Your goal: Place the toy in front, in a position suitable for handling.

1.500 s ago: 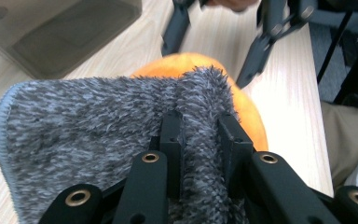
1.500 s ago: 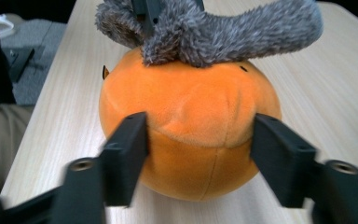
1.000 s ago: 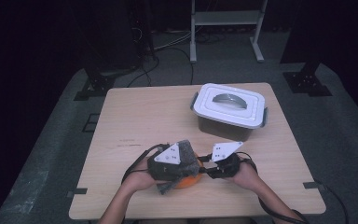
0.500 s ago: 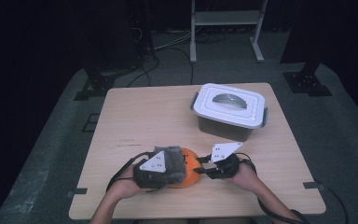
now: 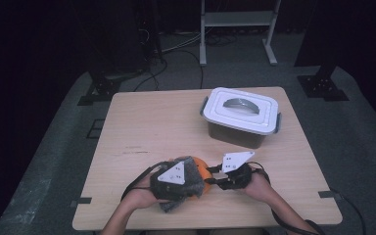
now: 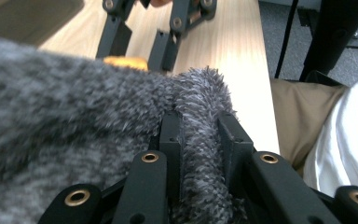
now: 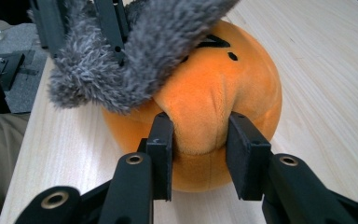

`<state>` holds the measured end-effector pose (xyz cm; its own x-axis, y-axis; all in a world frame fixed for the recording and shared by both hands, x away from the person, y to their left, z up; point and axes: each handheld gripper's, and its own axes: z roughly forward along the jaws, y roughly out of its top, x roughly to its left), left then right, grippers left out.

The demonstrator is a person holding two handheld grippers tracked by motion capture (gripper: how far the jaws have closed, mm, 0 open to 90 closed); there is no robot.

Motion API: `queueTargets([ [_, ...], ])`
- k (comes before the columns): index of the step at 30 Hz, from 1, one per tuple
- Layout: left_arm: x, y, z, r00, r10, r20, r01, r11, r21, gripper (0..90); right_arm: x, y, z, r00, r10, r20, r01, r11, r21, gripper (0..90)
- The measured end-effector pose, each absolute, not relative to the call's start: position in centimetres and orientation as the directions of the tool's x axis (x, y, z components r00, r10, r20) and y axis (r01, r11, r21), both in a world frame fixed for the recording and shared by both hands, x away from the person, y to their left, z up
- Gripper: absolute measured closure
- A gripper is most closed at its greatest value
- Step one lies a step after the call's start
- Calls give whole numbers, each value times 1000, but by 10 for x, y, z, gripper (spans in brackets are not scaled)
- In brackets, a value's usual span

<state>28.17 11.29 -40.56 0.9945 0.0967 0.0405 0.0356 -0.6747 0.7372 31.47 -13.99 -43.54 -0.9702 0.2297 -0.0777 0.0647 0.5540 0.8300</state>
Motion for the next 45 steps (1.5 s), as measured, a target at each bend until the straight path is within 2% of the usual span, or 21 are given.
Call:
queueTargets([
  [5,277,130,-408,992,122,37,57,-683,729,744,315,-139,-435,-969,236,-74,70,550,832,644],
  [10,283,148,-399,984,174,29,91,-639,764,744,316,-140,-435,-967,245,-73,76,548,833,644],
  [13,289,151,-388,978,205,39,94,-600,794,744,315,-140,-435,-967,240,-83,66,552,832,644],
  [17,299,143,-382,975,218,44,100,-606,789,744,312,-138,-434,-968,231,-100,48,559,828,638],
  [21,301,134,-395,979,200,42,104,-664,740,743,311,-140,-433,-966,236,-106,42,547,836,506],
  [24,300,138,-401,979,202,6,129,-644,754,743,313,-144,-434,-969,239,-69,71,531,844,416],
  [27,299,141,-401,979,201,1,133,-649,749,744,316,-143,-436,-971,237,-43,91,529,844,388],
  [29,299,141,-400,979,205,2,135,-652,746,743,317,-140,-437,-971,236,-30,101,524,846,415],
  [33,299,136,-391,982,191,-14,132,-623,771,743,318,-136,-436,-969,242,-49,92,535,840,574],
  [35,299,129,-383,985,175,1,109,-619,778,743,316,-136,-435,-970,237,-60,78,535,841,613],
  [42,303,98,-373,991,125,46,49,-662,748,743,307,-132,-433,-974,199,-106,23,557,830,647],
  [45,306,97,-377,989,142,30,73,-662,746,743,308,-134,-435,-974,202,-103,29,564,825,669],
])
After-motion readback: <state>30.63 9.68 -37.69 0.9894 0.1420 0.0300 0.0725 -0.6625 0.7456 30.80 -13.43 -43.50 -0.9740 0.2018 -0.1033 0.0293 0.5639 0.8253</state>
